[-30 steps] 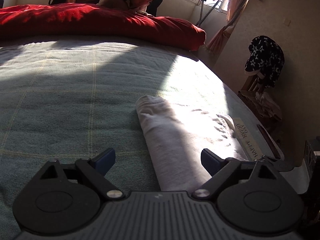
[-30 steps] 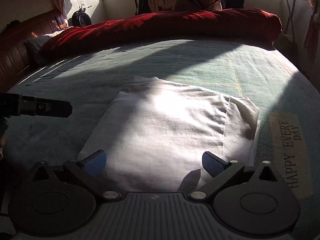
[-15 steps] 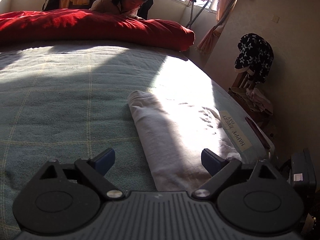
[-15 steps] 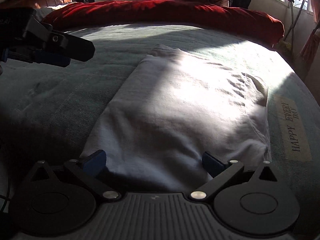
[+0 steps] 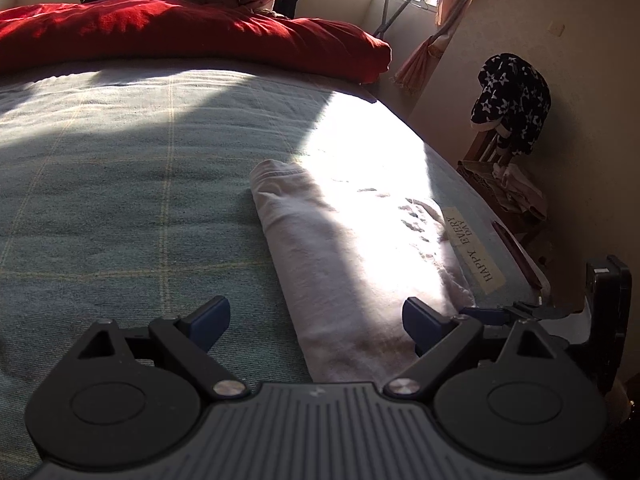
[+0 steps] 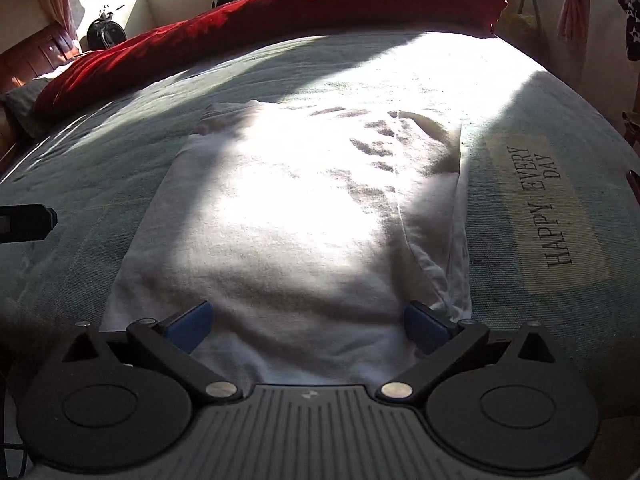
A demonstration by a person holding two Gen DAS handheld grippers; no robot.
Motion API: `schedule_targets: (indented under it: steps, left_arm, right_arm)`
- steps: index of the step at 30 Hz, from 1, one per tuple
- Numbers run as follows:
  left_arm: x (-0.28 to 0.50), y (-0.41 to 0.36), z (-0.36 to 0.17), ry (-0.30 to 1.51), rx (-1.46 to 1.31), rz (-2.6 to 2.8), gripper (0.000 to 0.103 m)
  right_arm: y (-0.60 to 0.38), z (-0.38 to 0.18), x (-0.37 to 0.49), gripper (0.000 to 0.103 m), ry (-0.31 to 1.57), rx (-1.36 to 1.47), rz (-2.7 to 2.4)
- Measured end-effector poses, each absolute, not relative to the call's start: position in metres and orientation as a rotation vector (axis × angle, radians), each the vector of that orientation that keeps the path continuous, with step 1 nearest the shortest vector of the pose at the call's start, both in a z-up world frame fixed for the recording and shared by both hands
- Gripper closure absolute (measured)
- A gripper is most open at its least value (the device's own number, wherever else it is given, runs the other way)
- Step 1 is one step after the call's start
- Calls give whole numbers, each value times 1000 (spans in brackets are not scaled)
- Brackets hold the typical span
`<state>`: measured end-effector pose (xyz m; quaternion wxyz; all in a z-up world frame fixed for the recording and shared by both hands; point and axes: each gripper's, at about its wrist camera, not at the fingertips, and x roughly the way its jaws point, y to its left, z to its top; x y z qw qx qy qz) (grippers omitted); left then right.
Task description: Fold clothes
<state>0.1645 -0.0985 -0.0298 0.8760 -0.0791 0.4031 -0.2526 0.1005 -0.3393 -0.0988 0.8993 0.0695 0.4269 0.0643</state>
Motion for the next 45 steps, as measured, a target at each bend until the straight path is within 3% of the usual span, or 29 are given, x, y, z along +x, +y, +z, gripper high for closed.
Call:
schedule_targets:
  steps: [16, 21, 39, 45]
  left_arm:
    - [198, -191, -39, 900, -93, -677, 10]
    - [208, -187, -62, 961, -137, -641, 10]
    - [203, -167, -59, 963, -264, -649, 10]
    - [202, -140, -46, 901, -316, -600, 10]
  right_arm:
    - [-336, -107, 101, 0, 862, 96, 150]
    - [-339, -108, 99, 0, 852, 99, 163]
    - [-336, -111, 87, 0, 796, 48, 173]
    - [-353, -97, 86, 0, 785, 173, 204]
